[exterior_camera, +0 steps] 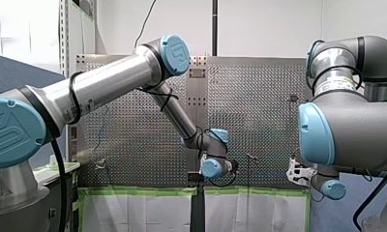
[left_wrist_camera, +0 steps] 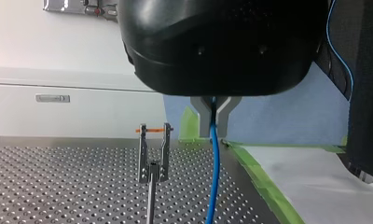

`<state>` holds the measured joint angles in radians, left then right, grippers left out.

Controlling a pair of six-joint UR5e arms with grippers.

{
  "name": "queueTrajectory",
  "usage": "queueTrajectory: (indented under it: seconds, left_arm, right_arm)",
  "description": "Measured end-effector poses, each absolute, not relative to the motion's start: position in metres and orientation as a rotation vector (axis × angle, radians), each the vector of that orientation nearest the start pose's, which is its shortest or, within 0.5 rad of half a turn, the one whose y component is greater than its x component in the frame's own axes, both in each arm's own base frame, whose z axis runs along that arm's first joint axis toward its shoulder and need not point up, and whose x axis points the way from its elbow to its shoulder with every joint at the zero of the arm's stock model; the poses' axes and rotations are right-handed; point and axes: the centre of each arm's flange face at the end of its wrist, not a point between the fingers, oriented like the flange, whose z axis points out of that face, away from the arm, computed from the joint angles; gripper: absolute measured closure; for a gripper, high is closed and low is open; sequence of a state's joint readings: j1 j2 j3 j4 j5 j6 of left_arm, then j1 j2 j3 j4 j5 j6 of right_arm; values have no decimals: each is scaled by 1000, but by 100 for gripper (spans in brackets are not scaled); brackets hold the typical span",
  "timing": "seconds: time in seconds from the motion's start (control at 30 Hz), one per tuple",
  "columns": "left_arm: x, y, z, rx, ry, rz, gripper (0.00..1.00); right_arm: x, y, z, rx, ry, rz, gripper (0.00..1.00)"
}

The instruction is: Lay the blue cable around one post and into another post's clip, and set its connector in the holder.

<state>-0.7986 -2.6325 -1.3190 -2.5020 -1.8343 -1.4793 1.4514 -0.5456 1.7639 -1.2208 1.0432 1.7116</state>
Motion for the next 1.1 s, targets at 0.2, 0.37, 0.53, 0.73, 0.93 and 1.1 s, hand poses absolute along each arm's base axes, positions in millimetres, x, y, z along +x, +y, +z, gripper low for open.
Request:
queueTrajectory:
  seconds: [0.2,0.37,0.53,0.73,0.93,1.1]
  left_arm:
    - [422,-593,-28,581,1641,-288,98]
    - [422,-598,-24,585,1636,-289,98]
    - [425,-604,-16,590,1640,-286,98]
    - [426,-609,1,594,1641,-287,98]
    - [427,-611,10,593,1635,-294,98]
    - [427,-611,11,593,1634,-295,98]
  right_arm:
    - [111,-605,-75,1464,-1092,1611,100]
    - [113,-607,-66,1474,-1073,1622,100]
    - [113,-610,-58,1474,-1062,1624,100]
    - [111,-613,-49,1468,-1056,1623,100]
    - [108,-614,-46,1462,-1056,1622,100]
    - [108,-616,-40,1456,-1048,1628,100]
